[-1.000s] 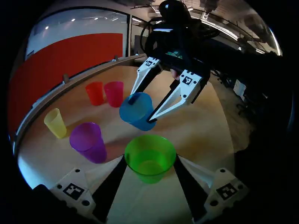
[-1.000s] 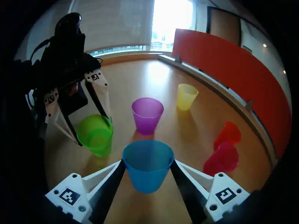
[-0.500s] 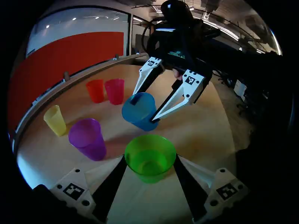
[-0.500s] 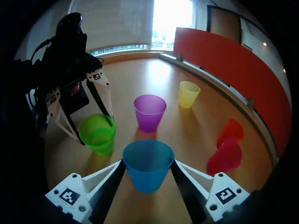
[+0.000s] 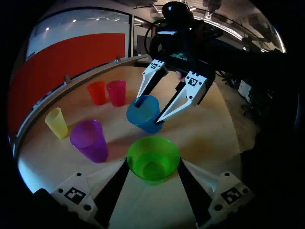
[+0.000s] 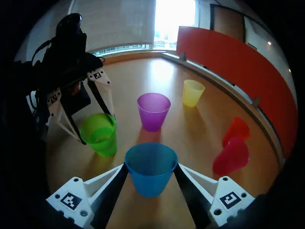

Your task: Pour water

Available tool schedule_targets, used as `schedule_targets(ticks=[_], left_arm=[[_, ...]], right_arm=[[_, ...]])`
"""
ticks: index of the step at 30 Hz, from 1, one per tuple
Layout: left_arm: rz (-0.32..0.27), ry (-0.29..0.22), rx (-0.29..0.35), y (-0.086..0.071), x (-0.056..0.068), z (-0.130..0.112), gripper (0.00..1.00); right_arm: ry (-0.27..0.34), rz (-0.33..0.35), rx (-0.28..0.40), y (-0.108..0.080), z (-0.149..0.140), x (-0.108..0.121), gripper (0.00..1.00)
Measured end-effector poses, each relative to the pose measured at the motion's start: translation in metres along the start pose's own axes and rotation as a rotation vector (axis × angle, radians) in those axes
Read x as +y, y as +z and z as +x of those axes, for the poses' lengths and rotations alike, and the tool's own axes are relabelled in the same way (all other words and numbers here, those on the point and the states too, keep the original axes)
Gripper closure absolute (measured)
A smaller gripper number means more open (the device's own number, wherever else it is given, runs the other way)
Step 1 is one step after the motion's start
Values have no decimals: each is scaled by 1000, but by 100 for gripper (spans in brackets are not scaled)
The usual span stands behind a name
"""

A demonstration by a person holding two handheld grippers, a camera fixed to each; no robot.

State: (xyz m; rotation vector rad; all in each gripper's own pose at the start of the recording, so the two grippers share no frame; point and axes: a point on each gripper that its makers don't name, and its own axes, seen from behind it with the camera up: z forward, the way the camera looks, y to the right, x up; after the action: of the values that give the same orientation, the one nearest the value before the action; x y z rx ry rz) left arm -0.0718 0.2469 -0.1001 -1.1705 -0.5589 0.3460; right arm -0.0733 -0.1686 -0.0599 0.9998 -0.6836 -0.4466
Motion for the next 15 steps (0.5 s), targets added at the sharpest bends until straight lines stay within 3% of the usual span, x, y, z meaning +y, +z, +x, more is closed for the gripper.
schedule_targets(ticks=[15], left_arm=[[12,6,7,-4,1,-2,13]], right_arm=[[21,-16,16,-9,-13,1,10]])
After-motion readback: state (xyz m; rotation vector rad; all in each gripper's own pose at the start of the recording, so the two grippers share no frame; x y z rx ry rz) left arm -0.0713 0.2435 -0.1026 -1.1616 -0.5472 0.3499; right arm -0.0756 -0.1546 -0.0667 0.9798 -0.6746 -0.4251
